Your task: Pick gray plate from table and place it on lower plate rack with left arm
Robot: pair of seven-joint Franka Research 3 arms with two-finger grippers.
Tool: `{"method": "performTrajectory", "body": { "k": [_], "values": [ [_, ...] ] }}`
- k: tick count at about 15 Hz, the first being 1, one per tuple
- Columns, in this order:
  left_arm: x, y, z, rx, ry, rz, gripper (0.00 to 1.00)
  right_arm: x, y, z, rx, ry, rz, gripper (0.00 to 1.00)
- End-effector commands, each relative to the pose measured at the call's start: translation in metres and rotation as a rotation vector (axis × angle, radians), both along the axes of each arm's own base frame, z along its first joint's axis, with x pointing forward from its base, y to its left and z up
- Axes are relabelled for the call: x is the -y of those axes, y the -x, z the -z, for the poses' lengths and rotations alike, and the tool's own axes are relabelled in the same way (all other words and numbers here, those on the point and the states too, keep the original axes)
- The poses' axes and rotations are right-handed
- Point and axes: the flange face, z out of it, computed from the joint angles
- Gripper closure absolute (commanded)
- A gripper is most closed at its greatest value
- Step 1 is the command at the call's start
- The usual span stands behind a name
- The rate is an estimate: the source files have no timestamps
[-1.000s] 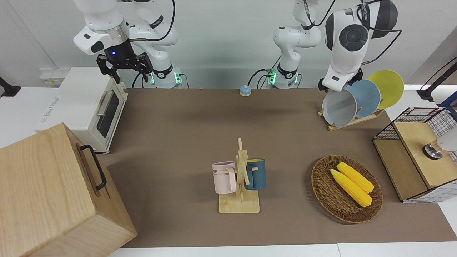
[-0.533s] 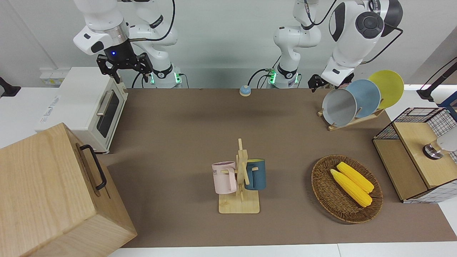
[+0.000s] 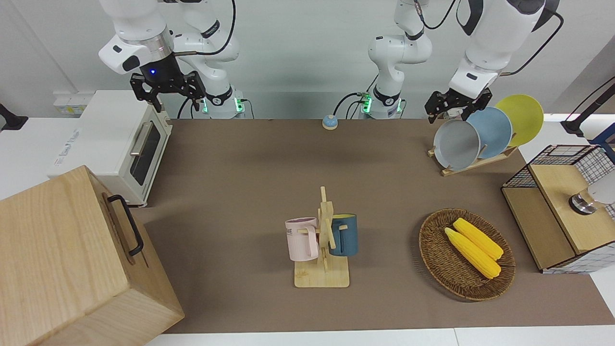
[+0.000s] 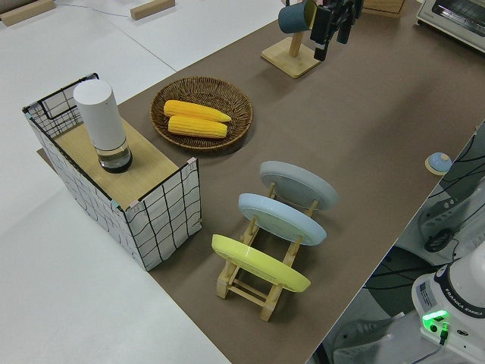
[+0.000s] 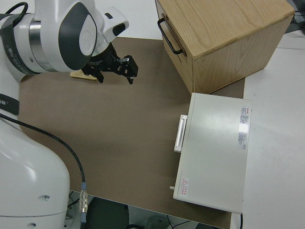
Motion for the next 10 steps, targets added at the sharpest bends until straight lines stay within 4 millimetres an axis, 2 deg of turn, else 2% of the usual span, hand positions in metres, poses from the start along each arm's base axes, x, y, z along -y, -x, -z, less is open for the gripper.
{"method": "performTrajectory", "body": {
  "k": [1,7,10],
  "values": [
    [-0.004,-0.009,-0.021,0.069,0.039,0.002,0.0,0.002,0.002,-0.003,-0.008,-0.017,0.015,0.011],
    [-0.002,-0.009,-0.037,0.104,0.054,-0.003,0.0,0.002,0.002,-0.003,-0.008,-0.017,0.015,0.013],
    [-0.002,-0.01,-0.036,0.101,0.047,-0.008,0.0,0.002,0.002,-0.003,-0.008,-0.017,0.015,0.013]
  ]
}}
